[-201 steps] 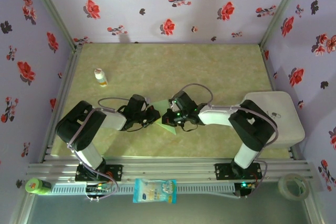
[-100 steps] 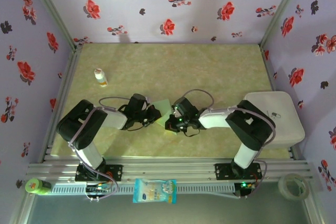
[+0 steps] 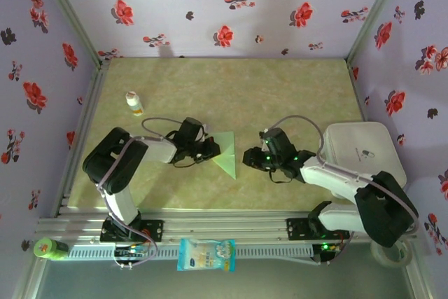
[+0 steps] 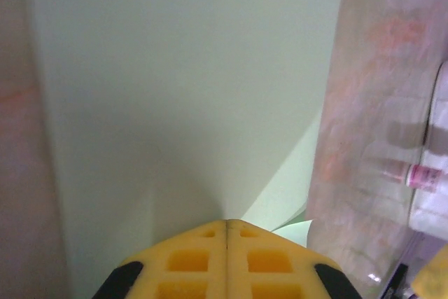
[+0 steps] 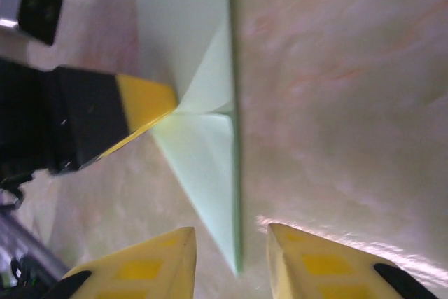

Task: Fold a paper plane with a square sheet of paper (pick it up from the middle)
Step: Third fold the triangle at the center of the table.

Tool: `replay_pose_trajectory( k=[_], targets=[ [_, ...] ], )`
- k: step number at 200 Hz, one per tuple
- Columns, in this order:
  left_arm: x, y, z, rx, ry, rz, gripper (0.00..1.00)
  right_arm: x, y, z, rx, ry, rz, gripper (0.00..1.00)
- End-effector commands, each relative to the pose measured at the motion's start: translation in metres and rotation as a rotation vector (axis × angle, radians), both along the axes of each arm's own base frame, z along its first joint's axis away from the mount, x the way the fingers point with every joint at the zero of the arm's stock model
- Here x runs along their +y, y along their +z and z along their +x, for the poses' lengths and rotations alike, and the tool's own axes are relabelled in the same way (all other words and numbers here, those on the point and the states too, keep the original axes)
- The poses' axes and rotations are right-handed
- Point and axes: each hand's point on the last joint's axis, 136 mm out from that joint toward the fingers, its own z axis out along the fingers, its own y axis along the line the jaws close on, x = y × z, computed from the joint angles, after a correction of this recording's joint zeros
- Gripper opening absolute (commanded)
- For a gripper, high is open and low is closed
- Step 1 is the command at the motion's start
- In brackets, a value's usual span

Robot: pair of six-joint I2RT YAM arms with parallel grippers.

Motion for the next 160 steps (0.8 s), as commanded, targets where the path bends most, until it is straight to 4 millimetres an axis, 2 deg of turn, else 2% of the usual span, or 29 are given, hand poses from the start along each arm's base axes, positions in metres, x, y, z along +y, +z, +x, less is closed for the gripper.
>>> replay_pose_trajectory(
  k=[1, 19, 31, 62, 79, 100, 160],
  targets=[
    [-0.002, 0.006, -0.007, -0.026, -0.107, 0.079, 0.06, -0.006, -0.007, 0.01, 0.012, -0.032, -0.042, 0.35],
    [0.001, 0.024, 0.001, -0.065, -0.079, 0.099, 0.21, 0.013, -0.005, 0.011, 0.041, 0.027, 0.014, 0.36],
    [0.005, 0.035, 0.005, -0.091, -0.06, 0.109, 0.26, 0.025, -0.003, 0.015, 0.056, 0.054, 0.049, 0.36],
    [0.035, 0.034, 0.013, -0.082, 0.055, 0.178, 0.35, 0.041, -0.006, 0.023, 0.08, 0.086, 0.079, 0.34],
    [0.047, 0.029, 0.014, -0.051, 0.103, 0.147, 0.36, 0.044, -0.011, 0.028, 0.09, 0.085, 0.07, 0.34],
    [0.053, 0.027, 0.013, -0.021, 0.127, 0.089, 0.4, 0.045, -0.018, 0.033, 0.104, 0.077, 0.043, 0.33],
    [0.045, 0.016, 0.013, 0.058, 0.107, 0.0, 0.4, 0.047, -0.025, 0.036, 0.119, 0.061, 0.037, 0.32]
  ],
)
